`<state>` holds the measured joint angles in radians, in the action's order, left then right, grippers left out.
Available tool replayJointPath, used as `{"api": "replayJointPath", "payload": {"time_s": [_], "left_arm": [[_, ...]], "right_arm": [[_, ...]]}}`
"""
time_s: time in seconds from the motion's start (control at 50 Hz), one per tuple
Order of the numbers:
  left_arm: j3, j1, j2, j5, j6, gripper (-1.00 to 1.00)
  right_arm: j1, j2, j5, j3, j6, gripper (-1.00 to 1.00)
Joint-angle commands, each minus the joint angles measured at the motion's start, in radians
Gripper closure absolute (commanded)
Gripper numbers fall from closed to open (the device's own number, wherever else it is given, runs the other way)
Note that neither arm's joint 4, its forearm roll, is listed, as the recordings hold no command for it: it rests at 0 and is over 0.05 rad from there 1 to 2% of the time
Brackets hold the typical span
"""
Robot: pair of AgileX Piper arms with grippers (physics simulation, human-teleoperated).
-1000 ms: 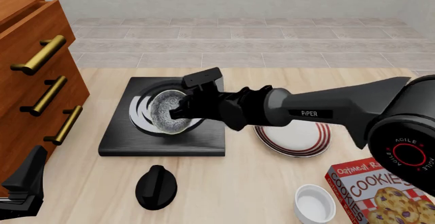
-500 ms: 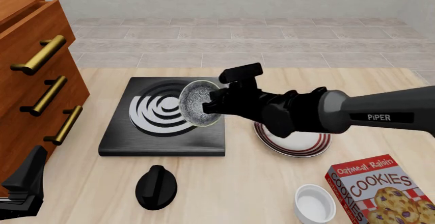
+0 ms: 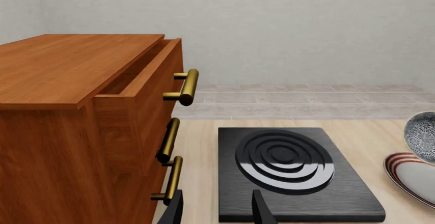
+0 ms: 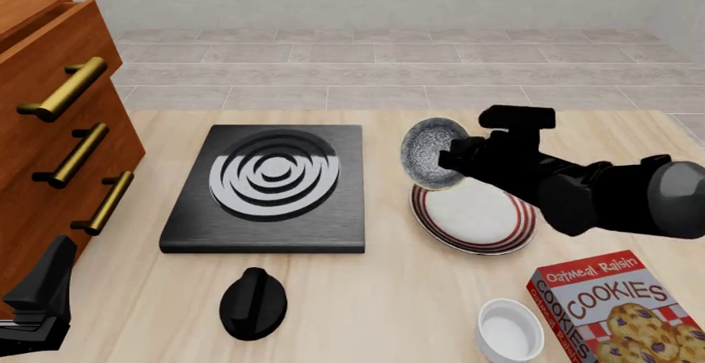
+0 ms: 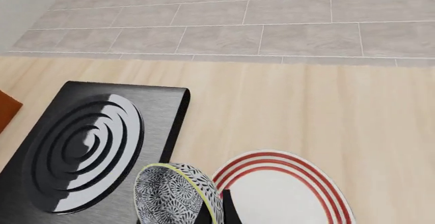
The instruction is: Pick the akita bowl on the stove and place it on the plate.
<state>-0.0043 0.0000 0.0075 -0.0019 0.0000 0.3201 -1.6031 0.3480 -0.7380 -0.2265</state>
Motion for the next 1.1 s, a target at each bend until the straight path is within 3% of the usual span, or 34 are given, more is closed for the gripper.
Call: {"api": "replayJointPath", "payload": {"time_s": [0.02,0.2,0.28,0.42,1.1], "left_arm": [[0.000,0.000,0.000,0.000,0.000,-1.00],[0.000,0.000,0.000,0.000,0.000,-1.00],[0.000,0.000,0.000,0.000,0.000,-1.00],[0.000,0.000,0.000,0.000,0.000,-1.00],[0.000,0.000,0.000,0.000,0.000,-1.00]], "right_arm": [[-0.143,0.036,0.025,0.067,-0.002,1.00],[-0.210,-0.007,0.051,0.069,0.017,1.00],[-0.212,-0.057,0.053,0.054,0.063,1.00],[-0.207,-0.117,0.054,0.024,0.070,1.00],[-0.164,-0.303,0.148,0.040,0.036,1.00]]}}
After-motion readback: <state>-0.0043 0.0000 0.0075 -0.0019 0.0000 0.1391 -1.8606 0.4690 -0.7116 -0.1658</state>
